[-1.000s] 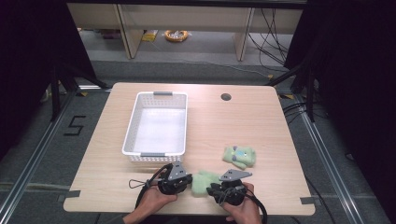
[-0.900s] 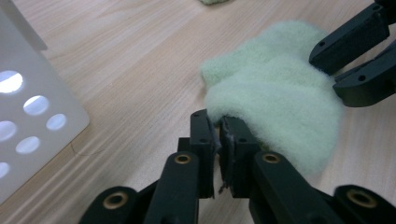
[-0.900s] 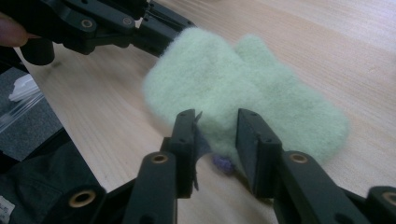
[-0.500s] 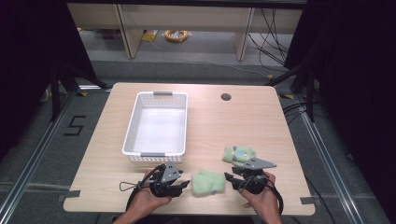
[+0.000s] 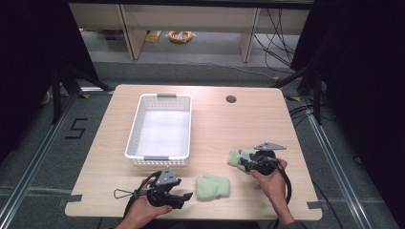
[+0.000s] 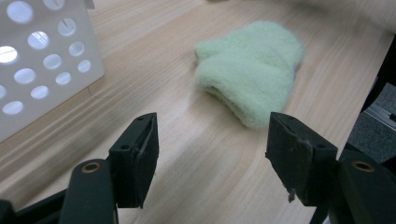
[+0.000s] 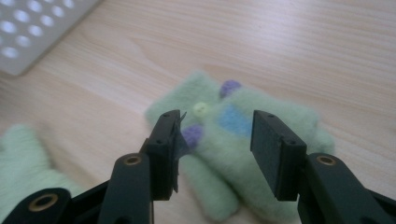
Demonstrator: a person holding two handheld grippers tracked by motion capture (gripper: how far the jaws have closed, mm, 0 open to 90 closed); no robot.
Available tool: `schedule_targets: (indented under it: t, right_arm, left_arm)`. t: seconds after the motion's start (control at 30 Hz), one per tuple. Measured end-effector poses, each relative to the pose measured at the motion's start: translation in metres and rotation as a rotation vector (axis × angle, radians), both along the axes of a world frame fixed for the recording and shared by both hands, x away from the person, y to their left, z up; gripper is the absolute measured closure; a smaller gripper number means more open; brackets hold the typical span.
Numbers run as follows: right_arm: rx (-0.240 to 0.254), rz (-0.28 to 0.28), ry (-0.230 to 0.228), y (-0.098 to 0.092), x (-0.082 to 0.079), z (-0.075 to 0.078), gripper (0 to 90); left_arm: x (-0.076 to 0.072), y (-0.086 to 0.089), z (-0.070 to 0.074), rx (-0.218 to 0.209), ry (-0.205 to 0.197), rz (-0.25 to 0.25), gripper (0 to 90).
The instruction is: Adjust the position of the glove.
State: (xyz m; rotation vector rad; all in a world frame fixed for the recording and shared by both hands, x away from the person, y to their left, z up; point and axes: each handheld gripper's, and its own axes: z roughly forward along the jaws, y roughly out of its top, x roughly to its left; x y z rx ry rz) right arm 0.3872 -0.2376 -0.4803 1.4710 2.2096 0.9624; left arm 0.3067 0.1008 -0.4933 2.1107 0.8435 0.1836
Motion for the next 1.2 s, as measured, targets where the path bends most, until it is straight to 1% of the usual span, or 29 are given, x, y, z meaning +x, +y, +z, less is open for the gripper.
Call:
schedule_targets:
  t: [0.03, 0.1, 0.13, 0.2, 0.23, 0.27, 0.37, 0.4, 0.43, 0.47, 0.5, 0.53, 0.6, 0.67, 0.7, 0.73, 0.8, 0.83, 0.87, 0.9, 0.93, 0.97, 1.0, 1.03, 1.07, 1.1, 1.13, 1.17, 1.2]
  right_arm:
    - [-0.001, 0.003, -0.008, 0.0, 0.005, -0.003, 52.9]
    - [-0.006, -0.023, 0.023, 0.003, 0.01, -0.005, 51.7]
    - [-0.009, -0.023, 0.023, 0.004, 0.013, -0.006, 51.0]
    - [-0.009, -0.032, 0.029, 0.006, 0.017, -0.008, 50.4]
    - [-0.014, -0.029, 0.027, 0.007, 0.018, -0.009, 50.3]
    - [-0.012, -0.044, 0.036, 0.008, 0.019, -0.009, 50.2]
    - [-0.016, -0.032, 0.034, 0.009, 0.021, -0.011, 49.9]
    - [-0.019, -0.039, 0.037, 0.01, 0.021, -0.012, 49.9]
    - [-0.014, -0.027, 0.04, 0.01, 0.022, -0.013, 49.9]
    - [-0.028, -0.032, 0.034, 0.012, 0.022, -0.014, 49.9]
    - [-0.052, -0.008, 0.035, 0.013, 0.022, -0.015, 50.1]
    - [-0.066, -0.006, 0.036, 0.014, 0.022, -0.015, 50.9]
    - [-0.072, 0.002, 0.032, 0.014, 0.022, -0.016, 52.8]
    - [-0.062, 0.019, 0.03, 0.013, 0.023, -0.018, 53.6]
    - [-0.077, 0.029, 0.017, 0.012, 0.023, -0.019, 54.4]
    - [-0.067, 0.019, 0.026, 0.013, 0.023, -0.018, 56.1]
    - [-0.095, 0.035, 0.014, 0.012, 0.023, -0.018, 62.4]
    - [-0.109, 0.052, 0.01, 0.012, 0.023, -0.018, 65.8]
    - [-0.111, 0.053, 0.004, 0.011, 0.023, -0.018, 68.7]
    - [-0.099, 0.051, 0.004, 0.011, 0.024, -0.018, 72.9]
    - [-0.103, 0.055, 0.005, 0.009, 0.023, -0.018, 76.7]
    - [-0.104, 0.055, -0.004, 0.008, 0.023, -0.018, 79.3]
    - [-0.105, 0.066, -0.018, 0.006, 0.024, -0.018, 80.6]
    - [-0.104, 0.065, -0.022, 0.006, 0.023, -0.018, 81.8]
    - [-0.096, 0.058, -0.026, 0.006, 0.023, -0.016, 82.3]
    - [-0.105, 0.081, -0.049, 0.005, 0.023, -0.015, 82.6]
    - [-0.089, 0.077, -0.043, 0.007, 0.021, -0.011, 82.8]
    - [-0.092, 0.08, -0.071, 0.008, 0.02, -0.009, 83.1]
    - [-0.09, 0.087, -0.08, 0.008, 0.017, -0.005, 83.2]
  left_arm:
    - [0.0, 0.0, 0.0, -0.003, 0.003, 0.0, 33.4]
    - [0.0, 0.001, 0.001, -0.006, 0.001, -0.004, 33.2]
    - [0.0, 0.001, 0.001, 0.004, -0.002, 0.0, 33.1]
    - [0.0, 0.001, 0.001, 0.004, -0.004, 0.001, 33.0]
    - [0.0, 0.001, 0.001, -0.004, -0.002, 0.002, 33.0]
    - [-0.001, 0.0, 0.001, -0.016, 0.0, 0.007, 32.9]
    - [0.0, 0.001, 0.0, 0.003, 0.0, -0.008, 32.3]
    - [-0.001, 0.001, 0.0, 0.003, 0.001, -0.005, 31.7]
    - [-0.001, 0.001, -0.001, 0.002, 0.007, 0.002, 30.9]
    - [-0.002, 0.0, -0.001, 0.0, 0.015, 0.002, 30.7]
    - [-0.002, 0.0, -0.002, -0.001, 0.015, -0.003, 30.5]
    - [-0.002, 0.001, -0.002, 0.012, 0.014, -0.01, 30.2]
    - [-0.003, 0.001, -0.003, 0.012, 0.019, -0.009, 29.8]
    - [-0.005, 0.001, -0.004, -0.001, 0.023, 0.003, 29.7]
    - [-0.005, 0.001, -0.004, -0.002, 0.023, 0.002, 29.5]
    - [-0.004, 0.003, -0.004, 0.011, 0.023, -0.004, 29.1]
    - [-0.005, 0.002, -0.005, -0.007, 0.034, 0.016, 28.6]
    - [-0.004, 0.004, -0.005, 0.004, 0.025, 0.009, 28.6]
    - [-0.004, 0.004, -0.005, 0.006, 0.032, 0.01, 28.6]
    - [-0.003, 0.005, -0.006, 0.006, 0.031, 0.013, 28.6]
    - [-0.003, 0.005, -0.006, -0.002, 0.027, 0.022, 28.6]
    - [-0.002, 0.005, -0.007, -0.001, 0.034, 0.026, 28.7]
    - [-0.001, 0.006, -0.007, 0.009, 0.024, 0.022, 28.7]
    - [-0.001, 0.007, -0.006, 0.012, 0.024, 0.012, 28.7]
    - [-0.001, 0.006, -0.007, -0.002, 0.033, 0.03, 28.8]
    - [-0.001, 0.007, -0.007, 0.0, 0.028, 0.028, 28.9]
    - [0.0, 0.007, -0.006, 0.006, 0.019, 0.02, 28.9]
    - [0.0, 0.007, -0.006, 0.003, 0.016, 0.02, 29.0]
    - [-0.001, 0.007, -0.006, -0.011, 0.013, 0.026, 29.1]
